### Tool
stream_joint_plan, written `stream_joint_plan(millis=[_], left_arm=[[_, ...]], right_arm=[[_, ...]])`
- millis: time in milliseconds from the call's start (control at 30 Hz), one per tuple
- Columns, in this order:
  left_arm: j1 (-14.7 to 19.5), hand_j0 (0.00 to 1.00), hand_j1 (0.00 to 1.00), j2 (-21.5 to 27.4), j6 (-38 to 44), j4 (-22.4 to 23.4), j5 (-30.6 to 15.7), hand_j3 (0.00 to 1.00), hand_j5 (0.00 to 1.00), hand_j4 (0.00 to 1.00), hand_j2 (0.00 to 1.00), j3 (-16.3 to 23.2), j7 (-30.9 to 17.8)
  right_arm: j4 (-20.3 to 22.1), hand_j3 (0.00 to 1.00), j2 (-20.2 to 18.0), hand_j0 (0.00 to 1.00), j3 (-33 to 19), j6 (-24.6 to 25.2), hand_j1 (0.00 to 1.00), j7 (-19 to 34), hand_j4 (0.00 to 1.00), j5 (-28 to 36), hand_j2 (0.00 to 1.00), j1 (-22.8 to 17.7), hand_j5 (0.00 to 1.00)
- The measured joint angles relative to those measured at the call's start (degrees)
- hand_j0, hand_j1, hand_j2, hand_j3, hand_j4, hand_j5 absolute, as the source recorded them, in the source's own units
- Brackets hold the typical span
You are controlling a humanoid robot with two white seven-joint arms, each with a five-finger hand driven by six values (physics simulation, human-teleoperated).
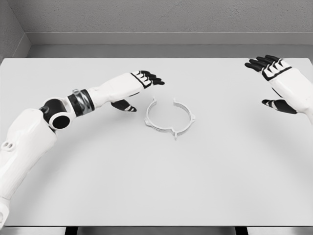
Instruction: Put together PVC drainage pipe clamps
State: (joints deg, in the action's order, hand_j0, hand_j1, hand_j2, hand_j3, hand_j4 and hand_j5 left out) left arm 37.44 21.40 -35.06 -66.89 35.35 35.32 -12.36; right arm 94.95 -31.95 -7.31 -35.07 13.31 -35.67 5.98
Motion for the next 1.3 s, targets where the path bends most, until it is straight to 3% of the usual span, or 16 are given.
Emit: stream_joint_plan(millis=[467, 1300], left_arm=[[0.70, 1.00, 1.00, -3.27, -0.01, 4.40, 0.70, 1.00, 1.00, 1.00, 1.00, 0.19, -0.06], [0.70, 1.00, 1.00, -5.05, -0.01, 6.60, 1.71, 1.00, 1.00, 1.00, 1.00, 0.14, -0.15]], right_arm=[[-0.41, 1.00, 0.72, 1.00, -1.13, 0.01, 1.00, -0.24, 1.00, 2.75, 1.00, -0.44, 1.00], [-0.84, 1.00, 0.52, 1.00, -1.02, 0.00, 1.00, -0.18, 1.00, 2.78, 1.00, -0.70, 1.00]])
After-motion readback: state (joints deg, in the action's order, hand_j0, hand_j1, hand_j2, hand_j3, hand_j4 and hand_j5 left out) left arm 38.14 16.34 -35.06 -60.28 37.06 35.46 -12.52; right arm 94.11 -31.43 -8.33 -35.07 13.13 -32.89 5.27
